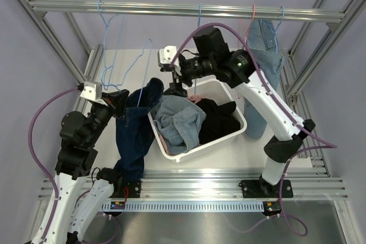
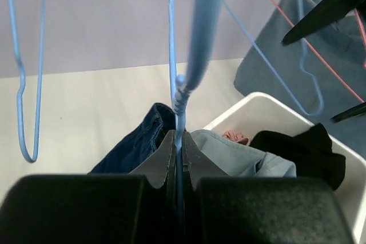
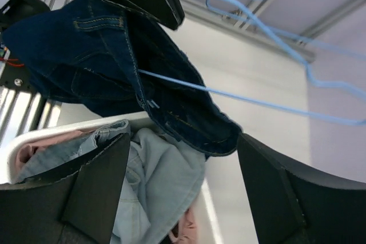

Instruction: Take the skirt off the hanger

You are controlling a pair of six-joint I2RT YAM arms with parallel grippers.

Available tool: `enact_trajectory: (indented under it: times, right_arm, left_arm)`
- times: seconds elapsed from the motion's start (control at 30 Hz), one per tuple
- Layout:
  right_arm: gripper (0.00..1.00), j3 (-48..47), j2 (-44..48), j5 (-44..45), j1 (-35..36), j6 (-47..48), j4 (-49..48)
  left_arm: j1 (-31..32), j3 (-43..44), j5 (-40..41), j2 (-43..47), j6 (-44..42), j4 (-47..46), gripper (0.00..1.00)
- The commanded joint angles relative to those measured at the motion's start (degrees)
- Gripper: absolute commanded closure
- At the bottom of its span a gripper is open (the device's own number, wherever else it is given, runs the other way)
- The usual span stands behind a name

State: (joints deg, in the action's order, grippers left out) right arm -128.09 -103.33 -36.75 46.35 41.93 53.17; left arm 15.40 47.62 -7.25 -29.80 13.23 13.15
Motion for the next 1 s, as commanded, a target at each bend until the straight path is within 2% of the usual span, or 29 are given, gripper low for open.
enact_trajectory:
  times: [0.0, 0.2, 0.4, 0.53, 0.63, 0.67, 0.73, 0.77, 0.87, 0.97]
  right_arm:
    - [0.17, -3.1, 2.1, -5.6, 0.1, 14.8, 5.2]
    - [0.17, -9.7, -1.7, 3.9, 5.9, 24.3, 9.1]
    - [0.19, -16.6, -7.4, 11.2, 9.8, 26.1, 9.6]
    - [0.25, -16.9, -9.7, 14.9, 10.4, 25.5, 8.0]
    - [0.45, -16.2, -10.8, 16.3, 10.6, 25.0, 7.2]
    - [0.59, -15.7, -10.8, 17.2, 10.6, 24.7, 6.6]
    - [0.73, -15.2, -10.8, 19.1, 10.6, 24.5, 5.4]
    - [0.83, -14.6, -10.8, 19.8, 10.6, 24.4, 4.9]
    - [1.00, -13.1, -9.8, 22.8, 10.5, 25.1, 2.3]
    - [1.00, -12.2, -8.6, 23.7, 10.3, 25.2, 0.3]
  left_arm:
    - [0.1, 4.1, -9.8, -0.3, -8.9, -1.7, 1.00]
    - [0.2, 5.8, -15.3, -0.8, -12.7, 1.3, 1.00]
    - [0.2, 7.3, -20.1, -1.8, -12.9, 2.5, 1.00]
    - [0.1, 7.1, -22.5, -1.8, -12.9, 2.6, 1.00]
    - [0.1, 6.7, -23.3, -1.8, -12.9, 2.8, 1.00]
    - [0.1, 6.4, -23.4, -1.8, -12.9, 2.8, 1.00]
    - [0.1, 5.7, -23.3, -1.6, -12.9, 2.7, 1.00]
    - [0.1, 5.3, -23.1, -1.4, -12.8, 2.7, 1.00]
    - [0.1, 3.6, -22.6, -1.0, -12.9, 2.2, 1.00]
    - [0.2, 2.0, -20.4, 0.2, -12.1, 2.3, 0.97]
